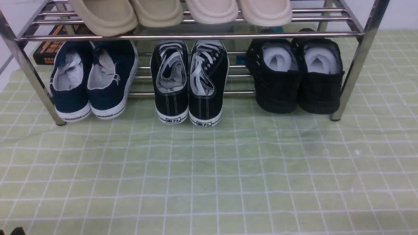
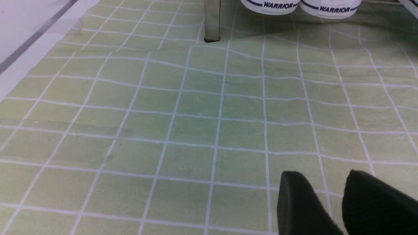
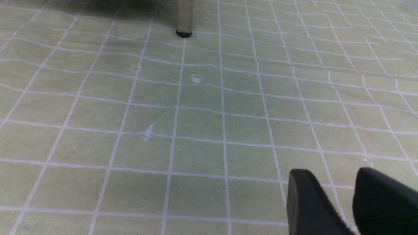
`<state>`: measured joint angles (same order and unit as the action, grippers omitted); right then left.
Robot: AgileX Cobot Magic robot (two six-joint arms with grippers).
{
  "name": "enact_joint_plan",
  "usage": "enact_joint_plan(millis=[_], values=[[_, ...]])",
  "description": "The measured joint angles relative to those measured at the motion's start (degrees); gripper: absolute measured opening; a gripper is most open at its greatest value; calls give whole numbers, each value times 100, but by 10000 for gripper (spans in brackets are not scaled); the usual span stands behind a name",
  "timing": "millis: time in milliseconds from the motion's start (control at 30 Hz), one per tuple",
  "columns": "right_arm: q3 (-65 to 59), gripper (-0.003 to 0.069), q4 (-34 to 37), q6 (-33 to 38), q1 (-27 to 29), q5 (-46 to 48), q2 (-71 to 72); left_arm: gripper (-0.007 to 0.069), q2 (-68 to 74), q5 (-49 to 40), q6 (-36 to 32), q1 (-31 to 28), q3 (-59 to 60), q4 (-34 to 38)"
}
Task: Take the shoes off the shelf with your hand from the green coffee tablecloth.
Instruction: 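Grasp the leftmost shoe on the bottom shelf of the shoe rack with the left gripper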
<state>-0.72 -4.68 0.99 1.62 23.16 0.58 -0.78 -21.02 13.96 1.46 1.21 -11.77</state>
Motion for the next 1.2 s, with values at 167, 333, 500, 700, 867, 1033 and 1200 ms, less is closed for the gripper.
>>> enact_joint_plan(millis=[167, 333, 500, 700, 867, 1033, 1200], values=[[0, 237, 0, 0, 0, 0, 0, 239, 0, 0, 0, 0, 0, 0], [0, 237, 0, 0, 0, 0, 0, 239, 0, 0, 0, 0, 0, 0], [0, 237, 0, 0, 0, 0, 0, 239, 0, 0, 0, 0, 0, -1], [0, 237, 0, 0, 0, 0, 0, 239, 0, 0, 0, 0, 0, -18], [0, 237, 0, 0, 0, 0, 0, 239, 0, 8, 304, 0, 0, 184], [0, 237, 0, 0, 0, 0, 0, 239, 0, 71, 1595, 0, 0, 1262], [0, 237, 0, 0, 0, 0, 0, 239, 0, 90, 3025, 0, 11, 2356]])
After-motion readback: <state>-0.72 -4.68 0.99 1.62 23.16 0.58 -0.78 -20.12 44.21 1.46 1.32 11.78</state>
